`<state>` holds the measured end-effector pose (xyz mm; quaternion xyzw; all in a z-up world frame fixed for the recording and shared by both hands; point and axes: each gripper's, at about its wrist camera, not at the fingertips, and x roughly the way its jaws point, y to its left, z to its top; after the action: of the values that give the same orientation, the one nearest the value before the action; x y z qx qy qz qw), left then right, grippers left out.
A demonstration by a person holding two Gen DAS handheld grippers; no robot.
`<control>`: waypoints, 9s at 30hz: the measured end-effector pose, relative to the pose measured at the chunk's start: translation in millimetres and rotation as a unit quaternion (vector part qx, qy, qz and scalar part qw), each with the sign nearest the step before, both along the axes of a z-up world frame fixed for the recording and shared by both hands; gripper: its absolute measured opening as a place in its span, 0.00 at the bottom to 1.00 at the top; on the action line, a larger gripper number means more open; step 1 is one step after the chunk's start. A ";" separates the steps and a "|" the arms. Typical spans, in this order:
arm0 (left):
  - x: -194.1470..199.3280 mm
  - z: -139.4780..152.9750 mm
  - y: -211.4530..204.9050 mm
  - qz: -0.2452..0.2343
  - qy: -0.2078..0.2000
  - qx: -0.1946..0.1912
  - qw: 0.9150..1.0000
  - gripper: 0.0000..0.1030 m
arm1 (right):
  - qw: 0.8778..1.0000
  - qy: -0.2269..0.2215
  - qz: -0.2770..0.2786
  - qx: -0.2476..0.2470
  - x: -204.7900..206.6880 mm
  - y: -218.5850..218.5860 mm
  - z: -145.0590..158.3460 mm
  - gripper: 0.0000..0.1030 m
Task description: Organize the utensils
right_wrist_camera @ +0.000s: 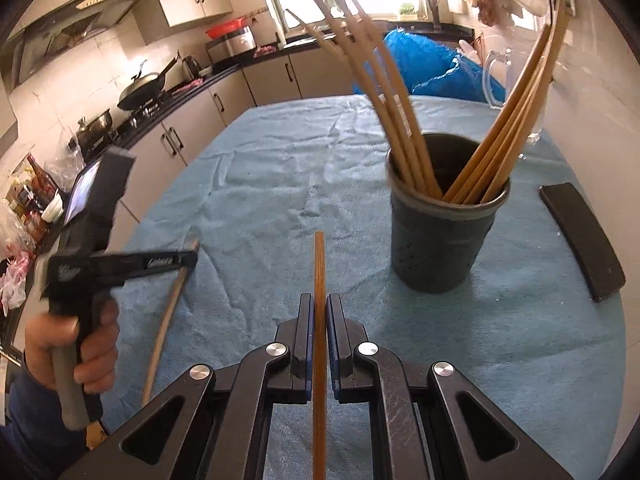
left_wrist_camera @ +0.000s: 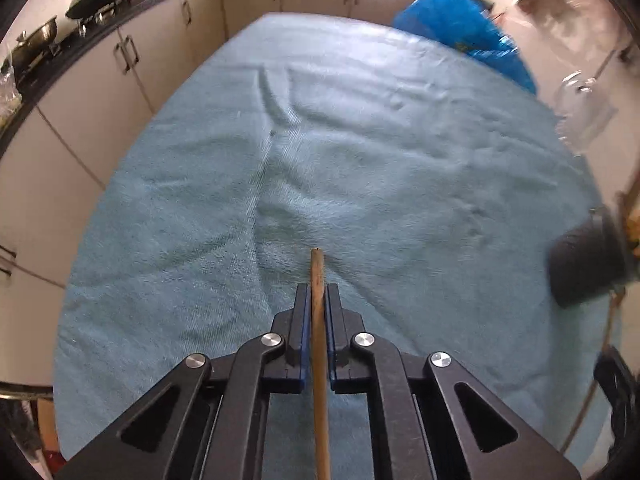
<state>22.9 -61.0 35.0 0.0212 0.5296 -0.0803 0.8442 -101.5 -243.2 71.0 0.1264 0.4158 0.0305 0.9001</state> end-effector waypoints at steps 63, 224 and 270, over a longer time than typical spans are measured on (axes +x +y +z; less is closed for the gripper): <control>-111.2 182.5 -33.1 -0.097 -0.226 -0.099 0.964 0.06 | 0.963 -0.242 -0.118 0.009 -107.1 -57.9 122.4 0.07; -272.5 100.4 6.9 -0.037 -0.255 0.035 0.966 0.96 | 0.945 -0.154 -0.243 -0.155 -227.2 31.9 64.2 1.00; -271.3 93.9 4.4 -0.042 -0.246 0.036 0.968 0.96 | 0.947 -0.146 -0.236 -0.160 -221.6 36.3 59.4 1.00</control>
<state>-248.4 -56.6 128.9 0.0932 0.3067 -0.0886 0.9431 -323.0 -207.0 130.3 0.0693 0.2375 -0.2315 0.9409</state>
